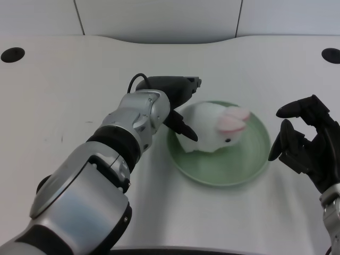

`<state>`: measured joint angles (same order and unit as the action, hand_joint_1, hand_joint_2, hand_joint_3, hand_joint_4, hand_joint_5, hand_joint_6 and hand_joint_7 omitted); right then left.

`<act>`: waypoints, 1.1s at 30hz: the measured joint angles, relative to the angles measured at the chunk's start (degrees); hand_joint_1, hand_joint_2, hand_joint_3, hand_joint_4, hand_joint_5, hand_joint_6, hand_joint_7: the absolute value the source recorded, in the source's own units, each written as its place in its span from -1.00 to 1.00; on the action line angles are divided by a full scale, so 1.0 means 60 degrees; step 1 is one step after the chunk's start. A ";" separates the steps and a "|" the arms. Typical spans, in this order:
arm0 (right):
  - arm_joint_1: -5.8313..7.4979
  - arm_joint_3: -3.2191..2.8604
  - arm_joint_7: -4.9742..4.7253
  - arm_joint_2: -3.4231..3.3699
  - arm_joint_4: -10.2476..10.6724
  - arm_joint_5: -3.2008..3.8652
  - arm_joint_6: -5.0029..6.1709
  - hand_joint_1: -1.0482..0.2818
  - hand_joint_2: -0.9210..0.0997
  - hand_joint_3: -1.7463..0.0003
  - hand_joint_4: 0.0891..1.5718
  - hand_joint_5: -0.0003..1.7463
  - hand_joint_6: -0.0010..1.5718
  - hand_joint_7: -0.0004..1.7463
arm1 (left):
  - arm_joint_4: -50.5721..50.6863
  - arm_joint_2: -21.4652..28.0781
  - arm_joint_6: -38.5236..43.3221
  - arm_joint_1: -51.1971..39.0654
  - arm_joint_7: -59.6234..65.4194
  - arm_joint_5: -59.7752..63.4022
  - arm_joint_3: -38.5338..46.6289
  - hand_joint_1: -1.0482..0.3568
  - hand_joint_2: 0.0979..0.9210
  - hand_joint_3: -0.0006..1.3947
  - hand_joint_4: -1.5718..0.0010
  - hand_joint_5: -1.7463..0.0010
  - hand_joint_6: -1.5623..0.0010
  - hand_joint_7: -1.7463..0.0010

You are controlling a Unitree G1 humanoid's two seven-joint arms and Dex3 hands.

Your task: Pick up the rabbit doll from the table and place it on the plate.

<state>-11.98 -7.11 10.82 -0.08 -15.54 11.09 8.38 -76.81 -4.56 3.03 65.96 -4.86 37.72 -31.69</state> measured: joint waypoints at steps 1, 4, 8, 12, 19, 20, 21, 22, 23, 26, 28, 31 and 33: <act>-0.0001 -0.0006 0.0000 0.0000 -0.0005 0.0001 0.0000 0.32 -0.66 -0.21 -0.04 1.00 -0.47 1.00 | 0.0000 0.0024 -0.0011 0.0000 -0.0027 -0.0024 0.0038 -0.80 0.97 -0.99 1.00 1.00 1.00 1.00; -0.0007 -0.0029 0.0004 0.0000 -0.0068 0.0003 0.0017 0.33 -0.66 -0.21 -0.04 1.00 -0.47 1.00 | 0.0014 0.0128 -0.0010 0.0002 -0.0144 -0.0089 0.0158 -0.81 0.99 -0.98 1.00 1.00 1.00 1.00; -0.0021 -0.0070 0.0028 0.0001 -0.0214 0.0016 0.0072 0.34 -0.65 -0.21 -0.02 1.00 -0.46 1.00 | 0.0128 0.0553 0.0390 0.0003 -0.0218 -0.0561 0.0664 -0.79 0.99 -0.97 1.00 1.00 1.00 1.00; -0.0077 -0.0099 0.0080 0.0002 -0.0388 0.0012 0.0285 0.33 -0.64 -0.23 -0.01 1.00 -0.45 1.00 | 0.0419 0.0940 0.0952 -0.0035 -0.0263 -0.1682 0.1766 -0.77 0.99 -0.93 0.96 0.97 0.91 0.94; -0.0203 -0.0084 0.0062 0.0005 -0.0418 -0.0091 0.0371 0.31 -0.63 -0.22 0.01 1.00 -0.42 1.00 | 0.1015 0.1696 0.2048 -0.1023 -0.1073 -0.3022 0.2947 -0.72 1.00 -0.76 1.00 0.47 1.00 0.41; -0.0204 -0.0074 0.0031 0.0013 -0.0418 -0.0161 0.0381 0.31 -0.63 -0.21 0.01 1.00 -0.42 1.00 | 0.1149 0.1844 0.2206 -0.1238 -0.1267 -0.3153 0.3080 -0.71 1.00 -0.75 1.00 0.45 1.00 0.40; -0.0203 -0.0064 -0.0002 0.0020 -0.0418 -0.0190 0.0387 0.31 -0.63 -0.21 0.02 1.00 -0.41 1.00 | 0.1226 0.1979 0.2316 -0.1386 -0.1403 -0.3280 0.3162 -0.70 1.00 -0.75 1.00 0.44 1.00 0.40; -0.0205 -0.0052 -0.0026 0.0021 -0.0415 -0.0200 0.0388 0.31 -0.63 -0.20 0.02 1.00 -0.41 1.00 | 0.1366 0.2123 0.2429 -0.1577 -0.1524 -0.3423 0.3271 -0.68 1.00 -0.72 1.00 0.30 1.00 0.33; -0.0207 -0.0044 -0.0052 0.0023 -0.0411 -0.0203 0.0383 0.31 -0.63 -0.20 0.02 1.00 -0.41 1.00 | 0.1505 0.2256 0.2543 -0.1760 -0.1634 -0.3526 0.3385 -0.67 1.00 -0.71 1.00 0.25 1.00 0.31; -0.0231 -0.0032 -0.0067 0.0034 -0.0414 -0.0193 0.0366 0.32 -0.68 -0.16 0.04 1.00 -0.42 1.00 | 0.2176 0.2714 0.3226 -0.2741 -0.1980 -0.4221 0.3933 -0.53 1.00 -0.57 1.00 -0.38 1.00 -0.07; -0.0244 -0.0054 -0.0024 0.0055 -0.0431 -0.0161 0.0366 0.34 -0.69 -0.16 0.04 1.00 -0.42 1.00 | 0.2680 0.2897 0.3449 -0.3472 -0.2308 -0.4756 0.4339 -0.45 1.00 -0.55 1.00 -0.41 1.00 -0.08; -0.0262 -0.0093 0.0072 0.0063 -0.0433 -0.0096 0.0363 0.35 -0.70 -0.17 0.03 1.00 -0.43 1.00 | 0.3692 0.2974 0.3208 -0.4579 -0.2874 -0.5726 0.4949 -0.39 1.00 -0.55 0.98 -0.44 0.99 -0.12; -0.0283 -0.0095 0.0111 0.0059 -0.0428 -0.0082 0.0343 0.33 -0.70 -0.17 0.03 1.00 -0.43 1.00 | 0.4629 0.3009 0.2819 -0.5375 -0.3354 -0.6537 0.5400 -0.34 1.00 -0.54 0.94 -0.48 0.97 -0.20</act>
<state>-13.68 -7.67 11.49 0.27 -18.11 10.60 10.44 -49.04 13.49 19.94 33.71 -24.98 -1.50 0.71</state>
